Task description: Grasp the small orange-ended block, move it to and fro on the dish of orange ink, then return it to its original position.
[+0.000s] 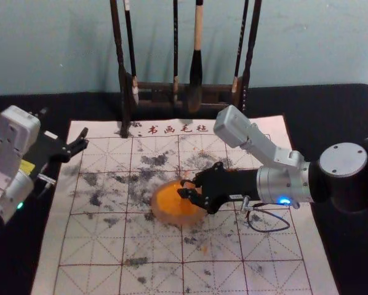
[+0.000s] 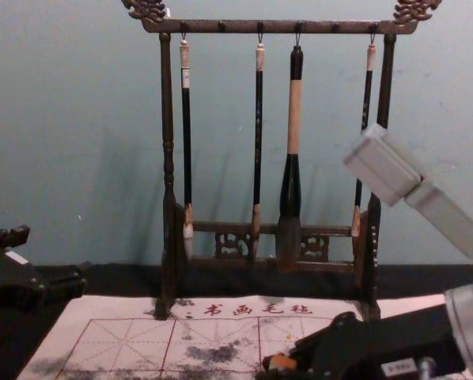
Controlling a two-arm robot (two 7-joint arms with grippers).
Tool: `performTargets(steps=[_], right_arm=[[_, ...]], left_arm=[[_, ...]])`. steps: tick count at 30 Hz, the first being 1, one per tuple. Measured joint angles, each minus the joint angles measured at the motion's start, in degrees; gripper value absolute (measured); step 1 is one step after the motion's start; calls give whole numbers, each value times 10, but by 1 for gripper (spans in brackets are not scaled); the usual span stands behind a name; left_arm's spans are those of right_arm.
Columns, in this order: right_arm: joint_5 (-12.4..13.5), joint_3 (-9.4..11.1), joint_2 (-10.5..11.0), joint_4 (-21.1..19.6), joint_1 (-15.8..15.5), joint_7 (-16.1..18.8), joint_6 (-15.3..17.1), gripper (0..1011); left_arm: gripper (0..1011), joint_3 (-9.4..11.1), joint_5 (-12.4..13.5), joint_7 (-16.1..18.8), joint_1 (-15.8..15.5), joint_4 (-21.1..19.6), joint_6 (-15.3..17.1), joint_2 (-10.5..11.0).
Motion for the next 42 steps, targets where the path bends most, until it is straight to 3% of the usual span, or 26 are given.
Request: performTargets(steps=[10, 24, 42], right_arm=[[-1, -12, -22, 20, 15, 1, -2, 110], [-10, -11, -51, 64, 37, -15, -7, 110], [-13, 8, -21, 39, 22, -18, -5, 110]], left_arm=[[1001, 0, 0, 0, 0, 0, 0, 0], [1001, 0, 0, 0, 0, 0, 0, 0], [1001, 0, 0, 0, 0, 0, 0, 0]])
